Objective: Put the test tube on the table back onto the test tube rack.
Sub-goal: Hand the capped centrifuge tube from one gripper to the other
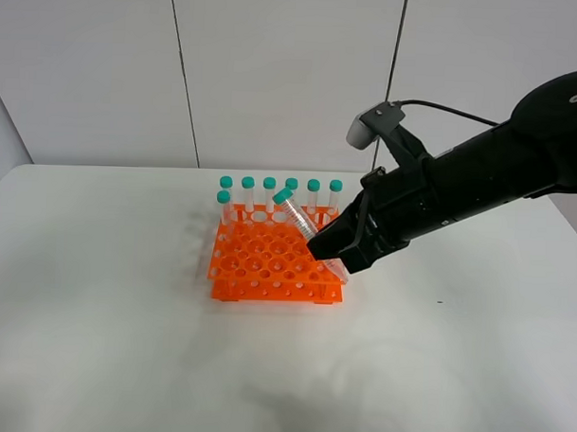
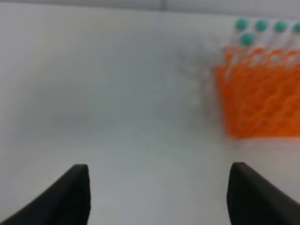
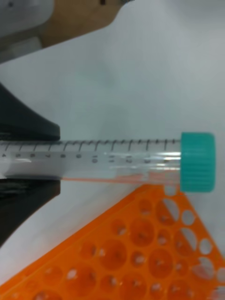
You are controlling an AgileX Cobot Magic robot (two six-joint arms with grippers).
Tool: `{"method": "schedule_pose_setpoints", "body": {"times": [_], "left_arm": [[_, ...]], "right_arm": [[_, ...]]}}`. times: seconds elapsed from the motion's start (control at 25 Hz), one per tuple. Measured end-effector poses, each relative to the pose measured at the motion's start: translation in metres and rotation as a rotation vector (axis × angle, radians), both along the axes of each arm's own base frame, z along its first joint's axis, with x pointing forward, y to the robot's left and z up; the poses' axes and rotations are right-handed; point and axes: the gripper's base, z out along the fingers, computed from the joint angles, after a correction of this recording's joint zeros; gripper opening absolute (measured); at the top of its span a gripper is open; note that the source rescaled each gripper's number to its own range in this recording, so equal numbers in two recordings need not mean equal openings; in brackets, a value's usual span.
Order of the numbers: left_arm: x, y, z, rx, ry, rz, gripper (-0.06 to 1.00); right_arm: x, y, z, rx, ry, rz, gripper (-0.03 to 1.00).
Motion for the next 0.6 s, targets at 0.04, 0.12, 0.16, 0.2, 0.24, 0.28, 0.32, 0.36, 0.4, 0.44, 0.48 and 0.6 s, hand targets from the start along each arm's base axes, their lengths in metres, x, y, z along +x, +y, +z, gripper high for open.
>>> {"method": "schedule_pose_setpoints", "body": {"times": [0.04,0.12,0.16,0.2,0.24,0.28,0.32,0.36,0.4,0.44,0.48,0.6], "left_arm": [[0.011,-0.003,0.006,-0.023,0.018,-0.021,1.00],[0.037,-0.010,0.016,-0.079,0.033,-0.072,1.00],[0.052,-0.013,0.018,-0.095,0.053,-0.099,1.00],[0.068,-0.016,0.019,-0.117,0.065,-0.130,1.00],[0.082,-0.020,0.020,-0.151,0.066,-0.160,1.00],[0.098,-0.024,0.020,-0.179,0.075,-0.196,1.00],[0.114,-0.028,0.018,-0.196,0.089,-0.233,1.00],[0.128,-0.032,0.017,-0.231,0.094,-0.272,1.00],[0.139,-0.037,0.017,-0.279,0.095,-0.307,1.00],[0.152,-0.041,0.013,-0.300,0.104,-0.346,1.00],[0.164,-0.045,0.010,-0.336,0.106,-0.383,1.00],[0.188,-0.063,0.000,-0.425,0.106,-0.490,1.00]], "right_arm": [[0.000,0.001,0.001,0.009,-0.002,0.001,0.02],[0.000,0.001,0.001,0.017,-0.010,0.007,0.02],[0.000,0.001,0.002,0.019,-0.013,0.010,0.02],[0.000,0.001,0.002,0.021,-0.013,0.010,0.02],[0.000,0.002,0.002,0.023,-0.013,0.010,0.02],[0.000,0.002,0.002,0.024,-0.014,0.010,0.02],[0.000,0.002,0.002,0.023,-0.015,0.012,0.02],[0.000,0.002,0.002,0.024,-0.015,0.011,0.02],[0.000,0.002,0.002,0.026,-0.014,0.010,0.02],[0.000,0.002,0.002,0.028,-0.013,0.009,0.02],[0.000,0.002,0.002,0.032,-0.012,0.007,0.02],[0.000,0.003,0.003,0.050,-0.004,-0.003,0.02]]}}
